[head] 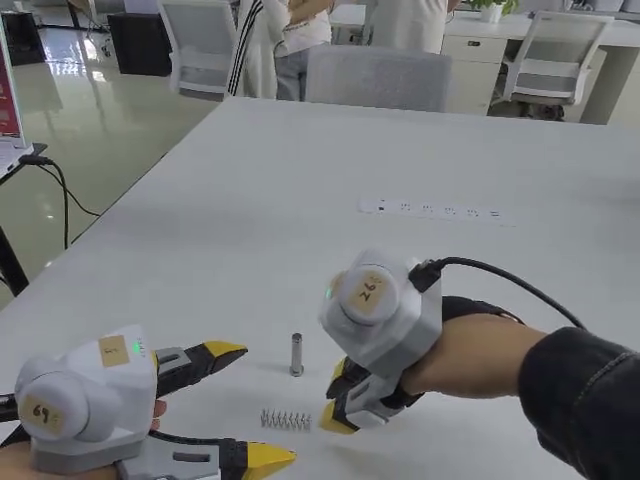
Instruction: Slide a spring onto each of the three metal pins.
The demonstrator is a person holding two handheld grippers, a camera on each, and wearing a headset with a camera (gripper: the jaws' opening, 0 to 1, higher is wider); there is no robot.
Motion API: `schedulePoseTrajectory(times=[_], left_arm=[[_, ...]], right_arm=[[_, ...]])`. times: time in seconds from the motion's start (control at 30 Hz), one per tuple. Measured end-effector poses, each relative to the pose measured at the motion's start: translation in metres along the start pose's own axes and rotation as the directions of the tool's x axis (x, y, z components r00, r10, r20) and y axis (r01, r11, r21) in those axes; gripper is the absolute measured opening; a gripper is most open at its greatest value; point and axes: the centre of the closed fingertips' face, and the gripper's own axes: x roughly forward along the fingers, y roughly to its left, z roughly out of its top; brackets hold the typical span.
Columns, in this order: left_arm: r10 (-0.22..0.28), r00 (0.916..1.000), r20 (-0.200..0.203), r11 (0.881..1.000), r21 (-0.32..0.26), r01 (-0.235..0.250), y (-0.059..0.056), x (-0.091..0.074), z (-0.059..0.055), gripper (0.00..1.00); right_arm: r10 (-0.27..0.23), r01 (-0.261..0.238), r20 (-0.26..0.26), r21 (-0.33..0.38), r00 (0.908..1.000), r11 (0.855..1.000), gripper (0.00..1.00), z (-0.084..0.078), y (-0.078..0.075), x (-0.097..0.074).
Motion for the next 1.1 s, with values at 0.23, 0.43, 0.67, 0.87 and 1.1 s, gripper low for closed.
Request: schedulePoseTrajectory(times=[0.23, 0.43, 0.67, 0.87, 1.1], left_arm=[[0.01, 0.9999, -0.001, 1.0, -0.004, -0.01, 0.002, -0.004, -0.001, 0.68], [0.014, 0.9999, -0.003, 1.0, -0.006, -0.014, 0.003, -0.004, -0.003, 0.68], [0.022, 0.9998, -0.001, 1.0, -0.008, -0.022, 0.004, -0.006, -0.003, 0.67], [0.022, 0.9997, -0.003, 1.0, -0.009, -0.022, 0.004, -0.007, -0.004, 0.67], [0.011, 0.9999, -0.006, 1.0, -0.01, -0.011, 0.001, -0.006, -0.005, 0.64]], right_arm=[[0.022, -0.023, -0.019, -0.025, 0.9996, 0.999, 0.14, 0.003, 0.006, 0.016], [0.026, -0.027, -0.033, -0.031, 0.9991, 0.999, 0.13, 0.001, 0.005, 0.023], [0.022, -0.025, -0.055, -0.043, 0.9983, 0.999, 0.1, -0.002, 0.004, 0.03], [0.011, -0.015, -0.056, -0.068, 0.9984, 0.998, 0.08, -0.002, 0.003, 0.031], [0.018, -0.021, -0.043, -0.057, 0.9989, 0.998, 0.08, 0.002, 0.005, 0.017]])
